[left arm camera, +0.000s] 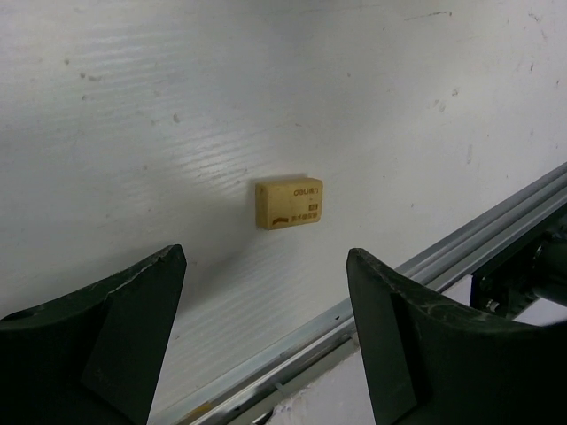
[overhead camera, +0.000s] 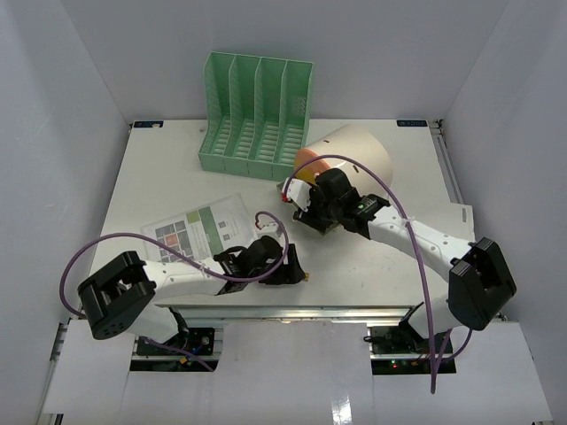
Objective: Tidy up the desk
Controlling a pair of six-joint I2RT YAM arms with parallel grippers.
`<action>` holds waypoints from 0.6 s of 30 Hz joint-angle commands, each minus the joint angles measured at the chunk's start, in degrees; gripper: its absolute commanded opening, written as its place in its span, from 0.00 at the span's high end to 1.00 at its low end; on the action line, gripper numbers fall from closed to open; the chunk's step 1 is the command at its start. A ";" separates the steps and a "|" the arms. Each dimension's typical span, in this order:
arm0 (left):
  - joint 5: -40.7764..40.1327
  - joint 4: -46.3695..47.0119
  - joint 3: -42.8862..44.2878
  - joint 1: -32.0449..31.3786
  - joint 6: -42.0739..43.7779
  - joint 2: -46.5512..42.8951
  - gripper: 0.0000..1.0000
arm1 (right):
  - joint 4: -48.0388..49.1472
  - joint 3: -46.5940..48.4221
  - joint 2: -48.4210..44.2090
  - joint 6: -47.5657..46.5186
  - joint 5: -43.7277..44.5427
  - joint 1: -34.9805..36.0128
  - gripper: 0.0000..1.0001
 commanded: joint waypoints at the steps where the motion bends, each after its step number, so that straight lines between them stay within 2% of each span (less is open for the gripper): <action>1: -1.12 1.65 3.29 -1.66 9.50 1.96 0.16 | -7.33 2.99 -3.98 -3.38 -14.85 -1.11 0.41; 4: 1.01 2.95 4.78 -2.60 14.44 4.28 0.16 | -10.83 3.43 -6.72 -5.39 -24.58 -3.20 0.41; 8: 0.12 0.71 9.17 -3.82 17.17 9.38 0.16 | -10.75 1.63 -11.28 -5.38 -32.26 -8.85 0.41; 18: -9.40 -15.24 21.54 -8.13 15.33 22.78 0.40 | -7.50 -5.67 -25.79 -4.68 -43.56 -23.92 0.41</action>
